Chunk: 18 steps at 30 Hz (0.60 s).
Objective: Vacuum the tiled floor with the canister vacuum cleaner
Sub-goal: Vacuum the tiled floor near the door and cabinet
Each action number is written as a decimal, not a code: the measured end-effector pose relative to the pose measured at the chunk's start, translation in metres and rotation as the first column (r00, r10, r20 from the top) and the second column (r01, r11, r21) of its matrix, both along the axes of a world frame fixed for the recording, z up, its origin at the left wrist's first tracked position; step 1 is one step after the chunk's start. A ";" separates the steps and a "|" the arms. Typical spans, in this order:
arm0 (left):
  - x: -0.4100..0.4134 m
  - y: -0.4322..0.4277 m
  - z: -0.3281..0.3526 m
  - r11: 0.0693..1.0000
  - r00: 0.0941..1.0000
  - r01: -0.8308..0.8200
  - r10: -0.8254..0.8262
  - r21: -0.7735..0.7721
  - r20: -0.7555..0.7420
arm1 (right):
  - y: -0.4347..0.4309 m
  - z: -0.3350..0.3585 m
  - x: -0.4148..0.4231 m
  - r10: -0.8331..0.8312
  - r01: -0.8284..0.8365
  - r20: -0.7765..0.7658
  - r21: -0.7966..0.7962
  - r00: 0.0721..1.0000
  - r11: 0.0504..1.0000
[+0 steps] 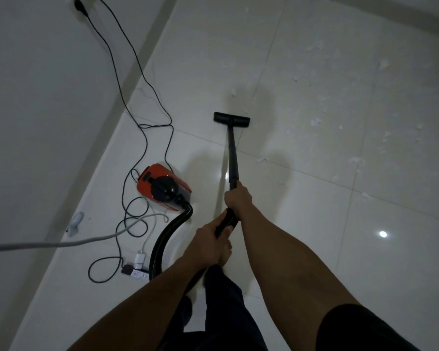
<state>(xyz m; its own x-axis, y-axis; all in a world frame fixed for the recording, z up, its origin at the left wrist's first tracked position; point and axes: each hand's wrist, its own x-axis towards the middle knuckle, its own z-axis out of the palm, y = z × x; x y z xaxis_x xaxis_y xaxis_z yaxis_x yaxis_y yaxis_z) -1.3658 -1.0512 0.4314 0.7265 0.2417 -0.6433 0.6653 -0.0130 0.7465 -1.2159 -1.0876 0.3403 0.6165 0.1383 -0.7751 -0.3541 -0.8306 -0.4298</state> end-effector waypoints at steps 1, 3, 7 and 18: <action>0.012 -0.002 -0.001 1.000 1.000 -0.010 0.010 -0.008 0.006 | 0.000 -0.002 0.013 0.013 -0.013 0.004 -0.005 1.000 1.000; 0.033 -0.002 -0.003 1.000 1.000 -0.018 0.018 -0.008 0.021 | 0.001 -0.004 0.035 0.036 -0.036 0.009 -0.008 0.999 0.999; 0.069 0.005 -0.010 0.997 0.999 0.013 -0.017 0.074 0.048 | 0.011 -0.007 0.075 0.069 -0.069 0.022 0.001 0.997 0.998; 0.160 0.073 -0.035 0.975 0.994 0.077 -0.092 0.207 0.062 | 0.088 -0.002 0.168 0.079 -0.079 0.000 0.015 0.997 0.997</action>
<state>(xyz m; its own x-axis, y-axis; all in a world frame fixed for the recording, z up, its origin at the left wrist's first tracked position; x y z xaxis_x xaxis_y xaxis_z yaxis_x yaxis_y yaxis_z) -1.2054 -0.9779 0.3959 0.7920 0.2983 -0.5326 0.6005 -0.2240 0.7676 -1.0475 -0.9998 0.3383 0.6026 0.1981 -0.7731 -0.2883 -0.8492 -0.4423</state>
